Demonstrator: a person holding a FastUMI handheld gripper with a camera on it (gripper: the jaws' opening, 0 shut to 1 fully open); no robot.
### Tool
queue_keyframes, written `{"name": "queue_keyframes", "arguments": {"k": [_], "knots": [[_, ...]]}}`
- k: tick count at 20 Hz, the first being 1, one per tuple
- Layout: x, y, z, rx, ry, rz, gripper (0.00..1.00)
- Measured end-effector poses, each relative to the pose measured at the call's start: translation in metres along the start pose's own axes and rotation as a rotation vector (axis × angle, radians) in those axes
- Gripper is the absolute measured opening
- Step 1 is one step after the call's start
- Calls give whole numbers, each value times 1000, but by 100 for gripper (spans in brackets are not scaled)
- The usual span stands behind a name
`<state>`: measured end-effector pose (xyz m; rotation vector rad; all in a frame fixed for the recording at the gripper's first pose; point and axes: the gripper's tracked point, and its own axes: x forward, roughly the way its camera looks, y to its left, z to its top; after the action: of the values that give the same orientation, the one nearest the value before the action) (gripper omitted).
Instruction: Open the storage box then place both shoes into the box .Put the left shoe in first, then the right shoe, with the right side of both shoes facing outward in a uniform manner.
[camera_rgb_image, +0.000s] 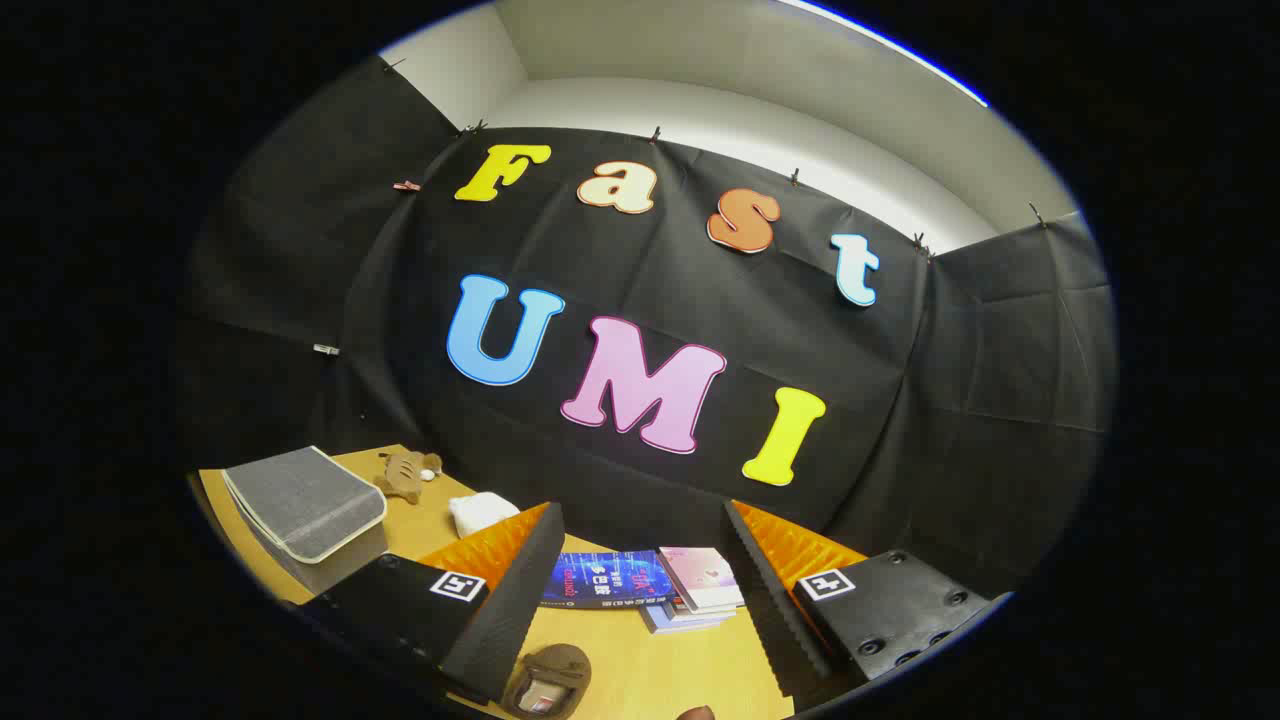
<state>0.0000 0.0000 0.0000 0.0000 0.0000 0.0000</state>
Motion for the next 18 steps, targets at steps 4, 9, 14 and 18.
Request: {"name": "queue_keyframes", "arguments": {"k": [4,9,14,18], "knots": [[0,4,2,-8,0,8,97],[0,6,3,-1,2,17,97],[0,6,6,-2,-8,22,97],[0,10,5,-8,-7,37,97]]}}
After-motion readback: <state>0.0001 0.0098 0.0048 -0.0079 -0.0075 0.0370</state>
